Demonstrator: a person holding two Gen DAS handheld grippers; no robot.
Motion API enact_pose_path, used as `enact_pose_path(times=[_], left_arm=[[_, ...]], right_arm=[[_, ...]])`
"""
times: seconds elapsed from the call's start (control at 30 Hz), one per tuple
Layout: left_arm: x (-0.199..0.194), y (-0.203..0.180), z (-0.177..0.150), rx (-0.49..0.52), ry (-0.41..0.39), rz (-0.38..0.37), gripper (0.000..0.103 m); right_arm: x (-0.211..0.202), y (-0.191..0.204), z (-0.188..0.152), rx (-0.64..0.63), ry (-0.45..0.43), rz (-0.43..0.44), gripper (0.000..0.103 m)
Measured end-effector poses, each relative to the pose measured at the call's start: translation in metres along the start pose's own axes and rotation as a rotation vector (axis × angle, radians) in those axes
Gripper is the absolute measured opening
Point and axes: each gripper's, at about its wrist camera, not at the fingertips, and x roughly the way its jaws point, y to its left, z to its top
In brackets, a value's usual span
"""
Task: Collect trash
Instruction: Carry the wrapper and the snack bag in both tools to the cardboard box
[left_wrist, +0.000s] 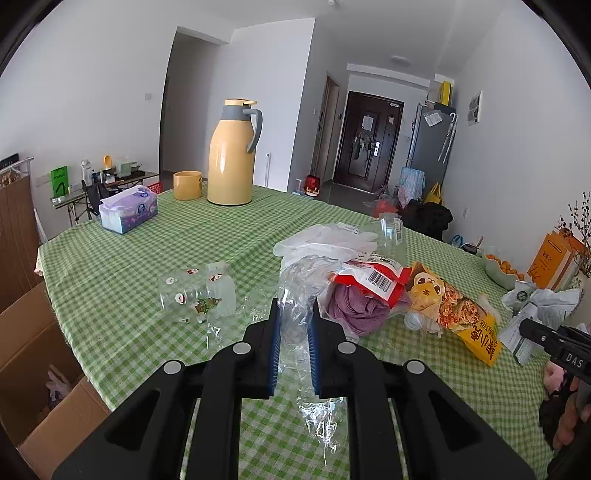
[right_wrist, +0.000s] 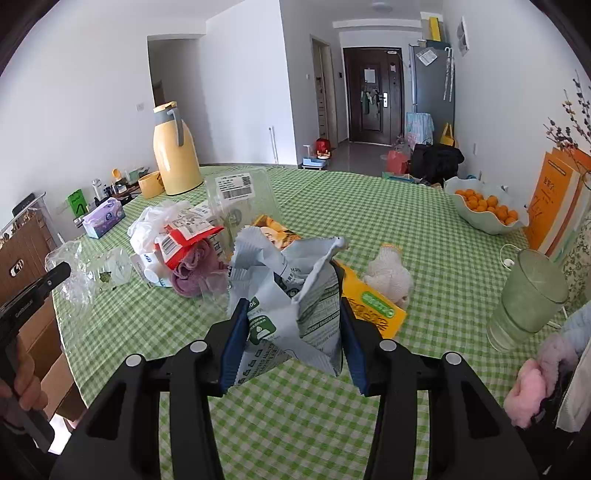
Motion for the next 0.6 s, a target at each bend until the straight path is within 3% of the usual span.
enact_pose_path(times=[0.37, 0.6], left_arm=[[-0.015, 0.040, 0.006, -0.060, -0.033, 0.041, 0.011], [-0.036, 0.098, 0.010, -0.118, -0.063, 0.137, 0.011]], right_arm=[[0.003, 0.033, 0.016, -0.066, -0.015, 0.040, 0.047], [0.023, 0.091, 0.032, -0.148, -0.019, 0.130, 0.047]])
